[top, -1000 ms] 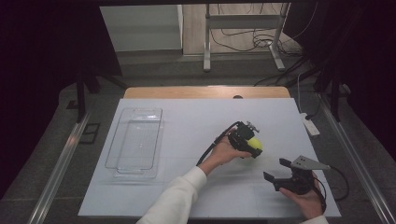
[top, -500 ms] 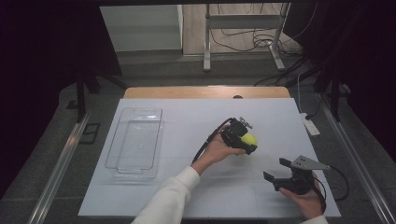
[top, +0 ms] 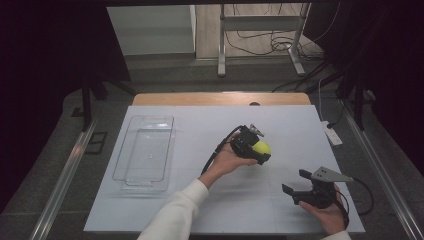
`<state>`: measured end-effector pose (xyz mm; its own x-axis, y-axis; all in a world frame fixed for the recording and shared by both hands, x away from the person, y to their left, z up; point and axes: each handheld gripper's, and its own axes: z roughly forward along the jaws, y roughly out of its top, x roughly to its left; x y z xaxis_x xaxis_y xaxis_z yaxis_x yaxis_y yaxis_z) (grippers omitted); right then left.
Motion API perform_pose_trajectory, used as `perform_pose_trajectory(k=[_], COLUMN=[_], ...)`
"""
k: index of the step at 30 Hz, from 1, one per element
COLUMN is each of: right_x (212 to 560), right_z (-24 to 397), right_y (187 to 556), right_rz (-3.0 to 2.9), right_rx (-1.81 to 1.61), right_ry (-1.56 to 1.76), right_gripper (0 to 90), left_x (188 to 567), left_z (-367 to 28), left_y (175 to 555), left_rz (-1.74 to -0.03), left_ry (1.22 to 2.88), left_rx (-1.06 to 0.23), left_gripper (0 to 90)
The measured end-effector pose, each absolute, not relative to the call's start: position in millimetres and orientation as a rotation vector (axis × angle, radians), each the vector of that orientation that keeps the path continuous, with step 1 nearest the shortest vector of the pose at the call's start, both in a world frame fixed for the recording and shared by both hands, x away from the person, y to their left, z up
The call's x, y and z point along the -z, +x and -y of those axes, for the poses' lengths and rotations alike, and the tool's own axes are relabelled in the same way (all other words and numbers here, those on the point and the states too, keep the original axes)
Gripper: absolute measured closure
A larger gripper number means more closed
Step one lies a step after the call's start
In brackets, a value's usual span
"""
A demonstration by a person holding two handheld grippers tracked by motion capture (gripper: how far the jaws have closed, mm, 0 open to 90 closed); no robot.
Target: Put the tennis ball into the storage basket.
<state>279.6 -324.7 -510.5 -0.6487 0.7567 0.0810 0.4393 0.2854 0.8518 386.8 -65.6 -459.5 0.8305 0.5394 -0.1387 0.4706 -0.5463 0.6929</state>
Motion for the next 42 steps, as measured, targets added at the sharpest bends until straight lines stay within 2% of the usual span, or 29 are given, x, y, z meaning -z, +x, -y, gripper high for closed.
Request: perform_pose_trajectory(k=[42], right_x=[510.8], right_z=[324.3], right_y=[280.2], right_rz=[-2.219], right_rx=[-1.298], right_ry=[1.087], right_gripper=[9.9], left_x=[436.3], left_z=[42.8], left_y=[373.5], left_rz=[-0.716], left_ry=[2.151], left_rx=[-0.156], left_gripper=[27.2])
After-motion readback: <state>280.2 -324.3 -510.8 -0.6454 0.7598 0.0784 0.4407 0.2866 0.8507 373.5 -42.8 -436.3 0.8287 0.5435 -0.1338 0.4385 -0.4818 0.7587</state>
